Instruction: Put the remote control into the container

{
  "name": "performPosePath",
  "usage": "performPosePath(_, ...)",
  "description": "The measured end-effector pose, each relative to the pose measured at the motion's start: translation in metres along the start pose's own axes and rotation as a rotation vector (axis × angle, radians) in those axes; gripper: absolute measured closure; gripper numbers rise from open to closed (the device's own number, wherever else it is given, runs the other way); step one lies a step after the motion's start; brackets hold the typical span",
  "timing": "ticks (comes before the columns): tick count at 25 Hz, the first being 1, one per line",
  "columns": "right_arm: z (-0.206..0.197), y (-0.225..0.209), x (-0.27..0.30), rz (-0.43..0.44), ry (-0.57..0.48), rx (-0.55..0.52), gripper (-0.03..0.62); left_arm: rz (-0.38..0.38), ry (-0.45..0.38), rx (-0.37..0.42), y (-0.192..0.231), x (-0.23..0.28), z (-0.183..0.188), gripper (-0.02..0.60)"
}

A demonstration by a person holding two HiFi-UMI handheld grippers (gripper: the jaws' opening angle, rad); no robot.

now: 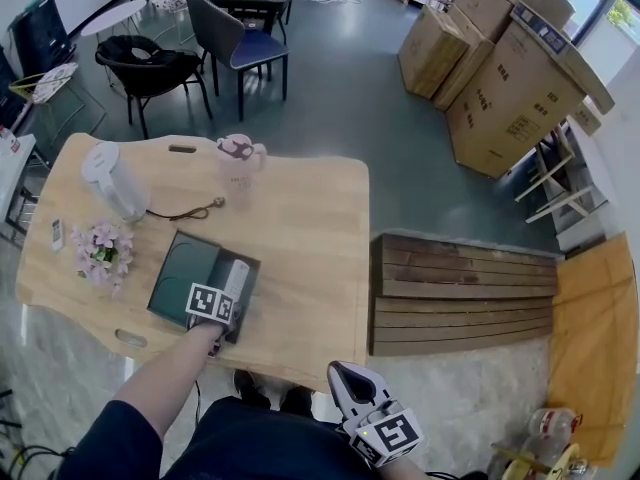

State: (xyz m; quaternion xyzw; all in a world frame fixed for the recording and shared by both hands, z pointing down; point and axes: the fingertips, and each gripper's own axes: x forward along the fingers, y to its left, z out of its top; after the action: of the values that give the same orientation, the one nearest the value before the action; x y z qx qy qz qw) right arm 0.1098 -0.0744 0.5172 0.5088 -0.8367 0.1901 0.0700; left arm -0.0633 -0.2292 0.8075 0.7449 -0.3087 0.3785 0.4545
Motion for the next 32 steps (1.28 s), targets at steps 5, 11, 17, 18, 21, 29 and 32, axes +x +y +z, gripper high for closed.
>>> performPosePath(5, -0.003, -0.002, 0.002, 0.0, 0.005, 0.006, 0.577, -0.008, 0.03, 0.002, -0.001, 0.01, -0.001, 0.494)
performPosePath(11, -0.003, -0.003, 0.005, 0.0, 0.01, 0.004, 0.577, -0.005, 0.058, 0.003, 0.003, 0.017, -0.003, 0.494)
performPosePath(17, -0.001, -0.004, 0.008, -0.025, 0.018, 0.0, 0.576, 0.001, 0.066, -0.01, 0.003, 0.018, -0.002, 0.494)
performPosePath(18, 0.0, -0.005, 0.008, -0.031, 0.018, -0.004, 0.576, 0.004, 0.069, -0.013, 0.004, 0.018, -0.003, 0.494)
performPosePath(21, 0.002, -0.005, 0.008, -0.037, 0.015, -0.012, 0.576, 0.023, 0.085, -0.009, 0.004, 0.018, -0.004, 0.492)
performPosePath(29, 0.006, -0.002, 0.008, -0.034, 0.004, -0.02, 0.576, 0.055, 0.121, 0.02, 0.004, 0.014, -0.01, 0.483)
performPosePath(32, 0.008, -0.001, 0.006, -0.031, -0.004, -0.022, 0.576, 0.071, 0.128, 0.026, 0.005, 0.01, -0.014, 0.46)
